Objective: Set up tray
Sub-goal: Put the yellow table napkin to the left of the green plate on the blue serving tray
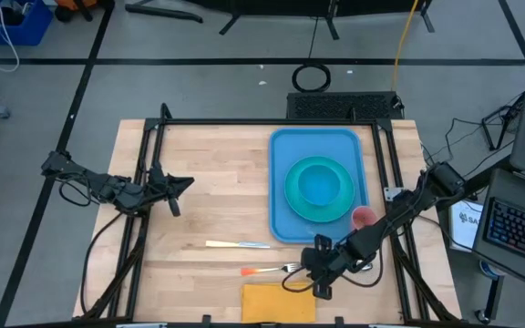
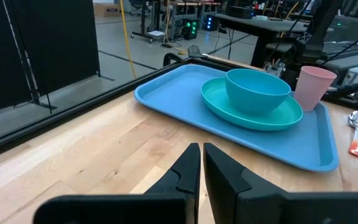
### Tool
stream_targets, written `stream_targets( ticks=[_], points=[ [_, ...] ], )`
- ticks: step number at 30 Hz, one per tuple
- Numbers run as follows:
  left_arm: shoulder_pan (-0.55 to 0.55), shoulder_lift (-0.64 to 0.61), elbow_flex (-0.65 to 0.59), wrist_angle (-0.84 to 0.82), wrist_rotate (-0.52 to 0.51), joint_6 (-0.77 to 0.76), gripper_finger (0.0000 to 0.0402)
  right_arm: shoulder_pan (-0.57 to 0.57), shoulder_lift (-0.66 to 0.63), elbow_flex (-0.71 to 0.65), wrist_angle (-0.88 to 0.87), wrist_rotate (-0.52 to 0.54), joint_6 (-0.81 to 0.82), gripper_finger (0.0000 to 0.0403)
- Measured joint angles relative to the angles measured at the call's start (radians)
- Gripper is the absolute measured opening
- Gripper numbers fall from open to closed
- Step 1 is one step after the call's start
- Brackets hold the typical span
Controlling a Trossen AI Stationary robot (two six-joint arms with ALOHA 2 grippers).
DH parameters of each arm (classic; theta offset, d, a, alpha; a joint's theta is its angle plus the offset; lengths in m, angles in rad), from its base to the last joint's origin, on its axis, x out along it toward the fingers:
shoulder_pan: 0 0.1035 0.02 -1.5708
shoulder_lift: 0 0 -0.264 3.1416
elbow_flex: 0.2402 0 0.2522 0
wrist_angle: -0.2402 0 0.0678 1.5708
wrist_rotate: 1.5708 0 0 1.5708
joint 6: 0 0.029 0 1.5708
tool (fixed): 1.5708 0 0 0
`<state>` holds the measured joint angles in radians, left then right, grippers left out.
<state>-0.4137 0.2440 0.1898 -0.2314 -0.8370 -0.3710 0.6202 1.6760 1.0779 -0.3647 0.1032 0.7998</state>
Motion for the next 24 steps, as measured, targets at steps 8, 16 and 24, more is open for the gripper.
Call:
stream_targets(
  ticks=[8, 16, 24],
  points=[
    [0.000, 0.000, 0.000, 0.000, 0.000, 0.000, 0.0024, 0.011, 0.045, 0.000, 0.105, 0.026, -0.053, 0.0086],
    [0.000, 0.000, 0.000, 0.000, 0.000, 0.000, 0.0024, 0.023, 0.098, -0.002, 0.100, -0.082, 0.004, 0.0086],
    [0.000, 0.000, 0.000, 0.000, 0.000, 0.000, 0.0024, 0.037, 0.098, 0.000, 0.098, -0.111, 0.104, 0.0086]
  ],
)
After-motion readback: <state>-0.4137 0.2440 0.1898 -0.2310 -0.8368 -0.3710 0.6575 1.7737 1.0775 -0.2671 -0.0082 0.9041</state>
